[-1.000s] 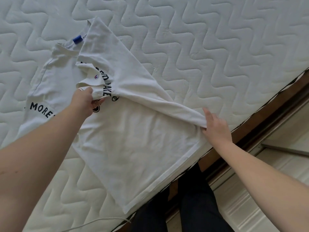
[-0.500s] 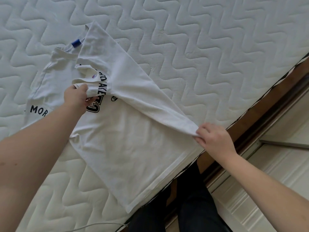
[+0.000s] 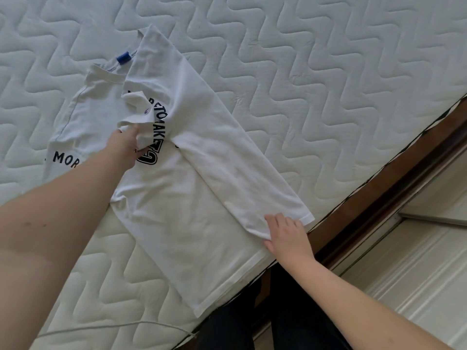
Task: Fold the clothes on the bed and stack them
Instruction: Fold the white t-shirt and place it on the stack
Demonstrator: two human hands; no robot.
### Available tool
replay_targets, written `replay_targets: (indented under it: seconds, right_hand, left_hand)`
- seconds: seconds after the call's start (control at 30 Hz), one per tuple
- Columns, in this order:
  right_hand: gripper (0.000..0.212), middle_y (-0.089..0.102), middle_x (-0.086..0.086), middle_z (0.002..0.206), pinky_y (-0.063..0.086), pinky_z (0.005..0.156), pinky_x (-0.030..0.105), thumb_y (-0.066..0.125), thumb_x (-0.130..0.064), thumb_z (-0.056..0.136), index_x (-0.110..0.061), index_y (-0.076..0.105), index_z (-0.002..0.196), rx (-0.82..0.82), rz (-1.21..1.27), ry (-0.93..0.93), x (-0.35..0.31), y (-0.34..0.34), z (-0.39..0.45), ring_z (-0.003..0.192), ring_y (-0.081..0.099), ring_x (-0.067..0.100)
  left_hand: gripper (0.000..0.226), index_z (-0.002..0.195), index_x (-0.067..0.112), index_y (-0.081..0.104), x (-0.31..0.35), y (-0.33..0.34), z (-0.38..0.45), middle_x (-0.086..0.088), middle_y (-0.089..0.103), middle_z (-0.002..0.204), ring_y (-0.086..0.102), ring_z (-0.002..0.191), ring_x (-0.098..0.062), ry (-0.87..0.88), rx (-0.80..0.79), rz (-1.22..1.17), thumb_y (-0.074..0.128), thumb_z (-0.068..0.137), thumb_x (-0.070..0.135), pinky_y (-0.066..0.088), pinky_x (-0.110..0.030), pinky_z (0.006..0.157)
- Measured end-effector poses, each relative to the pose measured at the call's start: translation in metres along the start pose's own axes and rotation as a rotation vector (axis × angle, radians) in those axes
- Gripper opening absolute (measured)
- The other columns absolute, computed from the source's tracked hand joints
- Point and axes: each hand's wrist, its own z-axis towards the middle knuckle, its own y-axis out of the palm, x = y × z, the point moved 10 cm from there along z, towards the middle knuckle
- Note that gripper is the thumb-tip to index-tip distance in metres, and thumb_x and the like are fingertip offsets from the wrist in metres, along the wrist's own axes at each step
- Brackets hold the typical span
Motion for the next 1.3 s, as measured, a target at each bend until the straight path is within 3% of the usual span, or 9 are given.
replay_targets:
  seconds: [0.17, 0.33, 0.53, 0.73, 0.93, 1.07, 1.13, 1.23, 1.3]
  right_hand:
    - [0.063, 0.058, 0.003, 0.099, 0.040, 0.076, 0.032, 0.063, -0.001, 0.078, -0.012, 0.041, 0.136, -0.013, 0.016, -0.045, -0.023, 0.006, 0.002, 0.086, 0.058, 0.023]
    - [0.032, 0.055, 0.001, 0.055, 0.044, 0.052, 0.031, 0.086, -0.011, 0.050, -0.011, 0.062, 0.071, 0.165, 0.005, -0.005, -0.018, -0.014, 0.002, 0.047, 0.053, 0.022]
    - [0.045, 0.054, 0.005, 0.095, 0.042, 0.071, 0.033, 0.072, -0.015, 0.073, -0.013, 0.053, 0.113, 0.096, -0.056, -0.026, -0.028, -0.008, 0.007, 0.079, 0.054, 0.022]
    - [0.053, 0.048, 0.000, 0.049, 0.026, 0.034, 0.020, 0.086, 0.002, 0.034, -0.005, 0.065, 0.082, 0.233, 0.014, -0.111, -0.044, -0.031, 0.000, 0.031, 0.044, 0.014]
    - [0.039, 0.046, 0.000, 0.049, 0.025, 0.043, 0.027, 0.083, 0.004, 0.043, -0.006, 0.059, 0.072, 0.255, 0.089, -0.023, -0.031, -0.024, 0.007, 0.037, 0.037, 0.016]
    - [0.032, 0.053, -0.001, 0.055, 0.032, 0.046, 0.028, 0.087, -0.015, 0.059, -0.010, 0.060, 0.075, 0.209, 0.146, -0.035, -0.027, -0.005, 0.010, 0.044, 0.047, 0.020]
    - [0.038, 0.052, -0.002, 0.053, 0.033, 0.045, 0.028, 0.089, -0.034, 0.062, -0.012, 0.060, 0.074, 0.207, 0.135, -0.072, -0.027, -0.001, 0.012, 0.043, 0.052, 0.021]
    - [0.042, 0.046, -0.001, 0.047, 0.025, 0.044, 0.025, 0.094, -0.033, 0.056, -0.015, 0.056, 0.060, 0.245, 0.140, -0.089, -0.027, -0.007, 0.016, 0.038, 0.047, 0.021]
    - [0.040, 0.045, 0.000, 0.046, 0.027, 0.044, 0.026, 0.093, -0.030, 0.060, -0.015, 0.056, 0.054, 0.272, 0.136, -0.099, -0.026, -0.012, 0.015, 0.037, 0.046, 0.022]
  left_hand:
    - [0.030, 0.120, 0.015, 0.055, 0.000, -0.009, 0.005, -0.005, 0.057, 0.114, 0.059, 0.097, -0.024, 0.116, 0.098, 0.080, 0.057, 0.091, 0.007, 0.056, -0.026, 0.063]
    - [0.034, 0.110, 0.023, 0.058, 0.026, -0.022, -0.004, -0.001, 0.057, 0.089, 0.051, 0.066, -0.014, 0.390, 0.236, 0.236, 0.046, 0.080, 0.014, 0.044, -0.027, 0.060]
    - [0.032, 0.114, 0.014, 0.052, -0.003, -0.013, 0.010, -0.005, 0.056, 0.108, 0.059, 0.100, -0.026, 0.180, 0.136, 0.191, 0.060, 0.083, 0.013, 0.057, -0.040, 0.086]
    - [0.040, 0.122, 0.016, 0.054, -0.003, -0.025, 0.012, -0.002, 0.056, 0.104, 0.058, 0.094, -0.023, 0.174, 0.195, 0.161, 0.060, 0.083, 0.009, 0.055, -0.039, 0.087]
    - [0.054, 0.137, 0.018, 0.041, -0.005, -0.014, 0.018, -0.004, 0.055, 0.118, 0.061, 0.094, -0.021, 0.041, 0.064, -0.092, 0.066, 0.090, 0.028, 0.054, -0.033, 0.074]
    - [0.089, 0.147, 0.030, 0.028, 0.012, -0.013, 0.027, 0.001, 0.042, 0.125, 0.052, 0.099, -0.018, 0.076, 0.066, 0.213, 0.082, 0.077, 0.030, 0.050, -0.033, 0.075]
    - [0.074, 0.138, 0.024, 0.043, 0.024, -0.010, 0.029, 0.000, 0.049, 0.120, 0.054, 0.101, -0.022, 0.155, 0.084, 0.347, 0.083, 0.076, 0.023, 0.051, -0.033, 0.073]
    - [0.015, 0.083, 0.022, 0.058, 0.039, -0.015, 0.025, 0.001, 0.058, 0.084, 0.060, 0.082, -0.026, 0.271, 0.180, 0.344, 0.072, 0.084, 0.026, 0.052, -0.029, 0.056]
    - [0.029, 0.066, 0.023, 0.050, 0.040, -0.021, 0.022, 0.002, 0.054, 0.073, 0.057, 0.074, -0.022, 0.315, 0.215, 0.280, 0.067, 0.088, 0.032, 0.053, -0.033, 0.062]
